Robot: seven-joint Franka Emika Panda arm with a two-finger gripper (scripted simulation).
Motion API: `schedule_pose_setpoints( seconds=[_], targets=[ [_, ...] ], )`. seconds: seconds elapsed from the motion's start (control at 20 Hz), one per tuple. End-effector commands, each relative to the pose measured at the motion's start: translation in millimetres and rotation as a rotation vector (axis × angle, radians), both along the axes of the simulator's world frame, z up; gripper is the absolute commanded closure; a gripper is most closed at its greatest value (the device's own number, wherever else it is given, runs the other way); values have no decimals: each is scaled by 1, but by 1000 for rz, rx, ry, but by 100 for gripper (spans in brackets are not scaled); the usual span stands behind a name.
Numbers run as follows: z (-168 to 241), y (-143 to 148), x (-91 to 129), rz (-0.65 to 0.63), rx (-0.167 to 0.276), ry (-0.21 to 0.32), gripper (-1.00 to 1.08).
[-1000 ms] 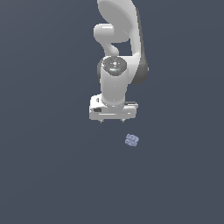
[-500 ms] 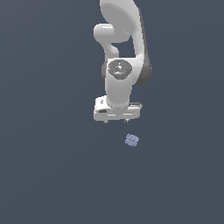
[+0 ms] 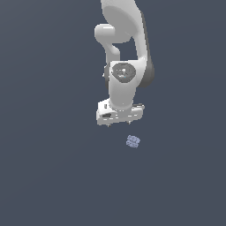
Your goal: Pick up the object and move it to a goal position.
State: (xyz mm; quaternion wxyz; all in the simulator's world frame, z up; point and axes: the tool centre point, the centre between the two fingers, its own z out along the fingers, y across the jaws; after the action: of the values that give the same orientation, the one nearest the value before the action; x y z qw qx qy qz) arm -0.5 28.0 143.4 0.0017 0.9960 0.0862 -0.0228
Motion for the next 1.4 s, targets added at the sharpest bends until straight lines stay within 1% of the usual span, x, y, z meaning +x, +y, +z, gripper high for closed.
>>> schedule_pose_setpoints(
  seconds=[0.0,0.25,1.15,1.35],
  targets=[
    [-3,3,2,49,0,-1,-92],
    [-9,13,8,179,2,-4,-92],
    [-39,56,32,760,19,-21,-92],
    [-44,64,36,871,23,-26,-92]
  ],
)
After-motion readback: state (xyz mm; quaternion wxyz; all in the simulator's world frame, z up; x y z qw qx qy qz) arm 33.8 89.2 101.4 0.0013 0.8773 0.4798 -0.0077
